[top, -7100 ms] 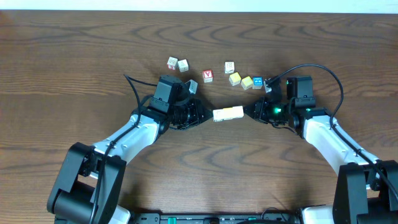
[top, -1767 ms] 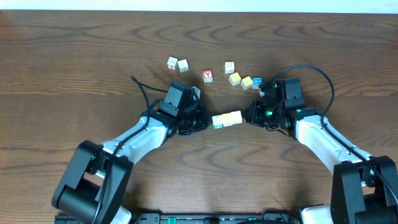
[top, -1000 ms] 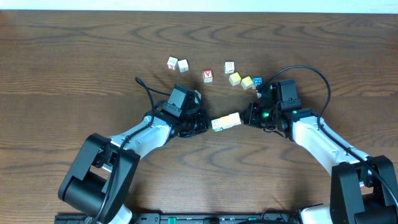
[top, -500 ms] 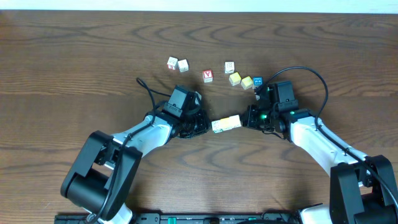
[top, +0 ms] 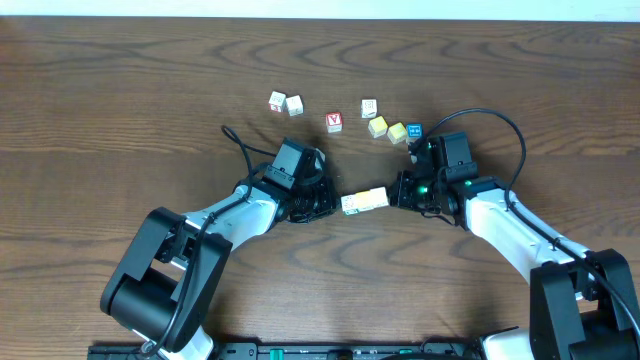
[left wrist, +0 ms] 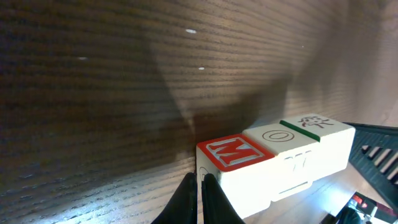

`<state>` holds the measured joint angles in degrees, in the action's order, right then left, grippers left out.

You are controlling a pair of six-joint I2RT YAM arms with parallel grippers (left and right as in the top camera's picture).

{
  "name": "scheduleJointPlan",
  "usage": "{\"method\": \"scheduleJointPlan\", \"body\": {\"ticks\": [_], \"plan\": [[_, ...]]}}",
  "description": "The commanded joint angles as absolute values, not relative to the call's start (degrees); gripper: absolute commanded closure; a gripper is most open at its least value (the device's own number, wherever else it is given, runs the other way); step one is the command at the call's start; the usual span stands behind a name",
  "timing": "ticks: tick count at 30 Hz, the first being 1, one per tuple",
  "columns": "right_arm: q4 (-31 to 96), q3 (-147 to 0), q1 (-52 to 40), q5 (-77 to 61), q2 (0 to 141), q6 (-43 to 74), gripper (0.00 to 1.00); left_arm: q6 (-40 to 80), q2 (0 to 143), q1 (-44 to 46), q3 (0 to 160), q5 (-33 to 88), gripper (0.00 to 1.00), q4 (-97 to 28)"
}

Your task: Lift 3 blocks

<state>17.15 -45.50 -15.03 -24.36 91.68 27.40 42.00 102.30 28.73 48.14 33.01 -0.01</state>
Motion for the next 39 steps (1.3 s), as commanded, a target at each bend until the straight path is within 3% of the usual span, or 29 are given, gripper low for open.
{"method": "scheduleJointPlan", "body": {"ticks": [1,39], "plan": [[17.41,-44.45,-18.11,-33.32,92.92,26.55,0.99,41.89,102.00,31.11,49.93,39.31,0.93,2.24],[14.22,-42.72,-18.09,-29.78,92.97,26.52,0.99,42.33,102.69,31.66,49.93,39.33,0.93,2.17]]}}
